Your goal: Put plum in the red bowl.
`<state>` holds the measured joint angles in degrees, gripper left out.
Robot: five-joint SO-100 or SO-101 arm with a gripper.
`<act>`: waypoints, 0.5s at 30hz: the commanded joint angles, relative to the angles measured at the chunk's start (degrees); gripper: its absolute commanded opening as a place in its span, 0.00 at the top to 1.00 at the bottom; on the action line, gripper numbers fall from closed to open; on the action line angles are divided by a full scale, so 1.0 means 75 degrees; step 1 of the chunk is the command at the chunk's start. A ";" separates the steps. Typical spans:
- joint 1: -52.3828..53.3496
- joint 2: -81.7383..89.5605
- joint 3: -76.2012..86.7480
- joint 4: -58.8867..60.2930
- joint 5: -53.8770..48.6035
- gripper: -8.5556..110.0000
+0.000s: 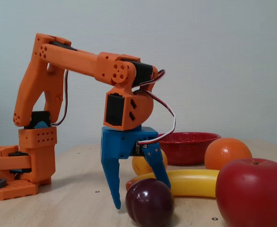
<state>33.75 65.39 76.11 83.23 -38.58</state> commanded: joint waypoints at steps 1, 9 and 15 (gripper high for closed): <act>0.0012 0.1488 -0.0891 0.0258 -0.0164 0.65; 0.0223 0.1723 -0.1477 0.0750 -0.0281 0.64; 0.0516 0.1816 -0.1863 0.1242 -0.0914 0.63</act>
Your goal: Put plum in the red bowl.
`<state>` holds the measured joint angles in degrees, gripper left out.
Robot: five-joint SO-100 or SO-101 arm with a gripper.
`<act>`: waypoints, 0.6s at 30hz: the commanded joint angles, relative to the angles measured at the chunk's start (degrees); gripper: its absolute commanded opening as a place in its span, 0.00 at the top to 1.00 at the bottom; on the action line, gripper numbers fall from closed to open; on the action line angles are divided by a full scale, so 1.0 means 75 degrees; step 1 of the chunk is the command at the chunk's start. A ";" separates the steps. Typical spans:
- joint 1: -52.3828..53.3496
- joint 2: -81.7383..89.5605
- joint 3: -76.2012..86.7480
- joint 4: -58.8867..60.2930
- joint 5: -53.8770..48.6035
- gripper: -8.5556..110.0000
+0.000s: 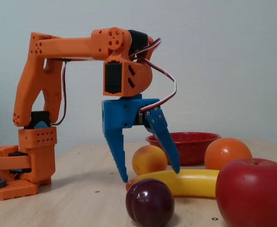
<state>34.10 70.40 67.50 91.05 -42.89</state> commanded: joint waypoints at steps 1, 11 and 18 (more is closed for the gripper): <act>0.0551 0.1160 -0.0727 0.0234 -0.0492 0.63; 0.1523 0.0949 -0.1043 0.0246 -0.1887 0.61; 0.1512 0.0762 -0.1137 0.0258 -0.1852 0.61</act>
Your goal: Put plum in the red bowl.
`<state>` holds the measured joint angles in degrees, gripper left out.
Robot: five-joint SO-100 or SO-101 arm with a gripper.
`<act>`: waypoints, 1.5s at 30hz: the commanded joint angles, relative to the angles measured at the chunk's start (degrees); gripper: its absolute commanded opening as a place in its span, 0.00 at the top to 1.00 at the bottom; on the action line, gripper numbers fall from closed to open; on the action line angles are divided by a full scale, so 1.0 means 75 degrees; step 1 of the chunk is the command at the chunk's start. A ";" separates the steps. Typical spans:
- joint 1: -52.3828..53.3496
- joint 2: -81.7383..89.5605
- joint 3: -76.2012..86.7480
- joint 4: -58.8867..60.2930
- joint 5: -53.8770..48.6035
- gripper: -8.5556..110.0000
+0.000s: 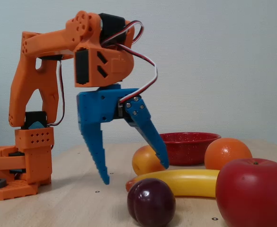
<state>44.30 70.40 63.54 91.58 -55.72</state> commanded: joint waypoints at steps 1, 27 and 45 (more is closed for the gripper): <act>0.0129 0.0703 -0.0656 0.0187 -0.0105 0.61; -0.0012 -0.0867 -0.1488 -0.0340 -0.0867 0.60; -0.0363 -0.1477 -0.1676 -0.0621 -0.0738 0.60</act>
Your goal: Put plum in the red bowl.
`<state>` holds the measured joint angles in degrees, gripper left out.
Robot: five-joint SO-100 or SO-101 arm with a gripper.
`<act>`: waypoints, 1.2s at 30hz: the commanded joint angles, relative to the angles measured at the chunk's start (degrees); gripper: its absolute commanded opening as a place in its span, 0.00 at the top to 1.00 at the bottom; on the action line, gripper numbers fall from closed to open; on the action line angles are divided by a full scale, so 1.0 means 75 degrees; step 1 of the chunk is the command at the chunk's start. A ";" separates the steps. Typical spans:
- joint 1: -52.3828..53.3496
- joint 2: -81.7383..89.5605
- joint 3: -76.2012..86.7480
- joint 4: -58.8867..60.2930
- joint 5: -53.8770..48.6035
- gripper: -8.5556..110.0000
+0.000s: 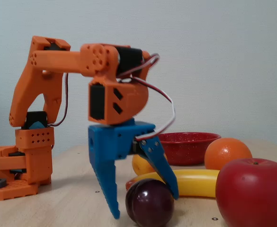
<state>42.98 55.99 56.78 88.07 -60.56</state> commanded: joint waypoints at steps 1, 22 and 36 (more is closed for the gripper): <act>-0.0199 0.0363 -0.0867 -0.0117 -0.0070 0.60; -0.0434 -0.0047 -0.1230 0.0164 0.0023 0.61; -0.0598 0.0117 -0.0539 -0.0117 0.0258 0.62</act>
<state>39.20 51.50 54.67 88.07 -60.03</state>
